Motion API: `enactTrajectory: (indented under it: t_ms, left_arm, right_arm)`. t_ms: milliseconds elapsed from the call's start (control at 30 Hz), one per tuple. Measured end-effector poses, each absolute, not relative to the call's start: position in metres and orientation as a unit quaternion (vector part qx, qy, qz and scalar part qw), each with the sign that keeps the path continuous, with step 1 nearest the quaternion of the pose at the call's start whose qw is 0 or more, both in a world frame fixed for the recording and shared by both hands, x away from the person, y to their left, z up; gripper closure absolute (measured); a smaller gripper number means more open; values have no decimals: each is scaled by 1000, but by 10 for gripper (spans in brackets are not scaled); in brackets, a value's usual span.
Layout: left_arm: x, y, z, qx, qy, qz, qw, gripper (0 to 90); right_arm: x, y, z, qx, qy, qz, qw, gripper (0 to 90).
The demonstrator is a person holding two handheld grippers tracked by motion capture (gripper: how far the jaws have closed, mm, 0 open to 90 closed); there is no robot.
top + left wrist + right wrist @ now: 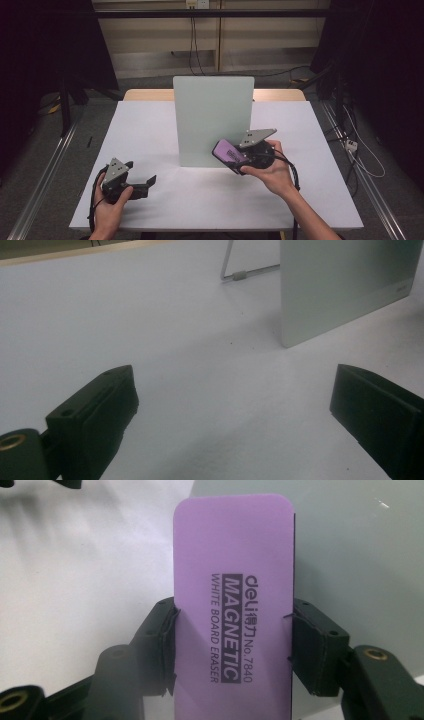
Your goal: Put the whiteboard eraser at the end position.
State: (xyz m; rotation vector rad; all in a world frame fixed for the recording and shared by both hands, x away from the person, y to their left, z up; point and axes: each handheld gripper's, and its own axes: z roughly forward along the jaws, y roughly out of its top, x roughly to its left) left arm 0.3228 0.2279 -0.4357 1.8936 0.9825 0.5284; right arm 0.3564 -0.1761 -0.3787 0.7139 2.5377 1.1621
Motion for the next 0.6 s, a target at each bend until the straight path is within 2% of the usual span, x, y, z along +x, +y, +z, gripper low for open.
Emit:
enactTrajectory:
  t_ms: [600]
  left_arm:
    - [322,224,-435,776,392,218,444,49]
  right_arm:
    - [351,-164,-387,218,892,387,82,419]
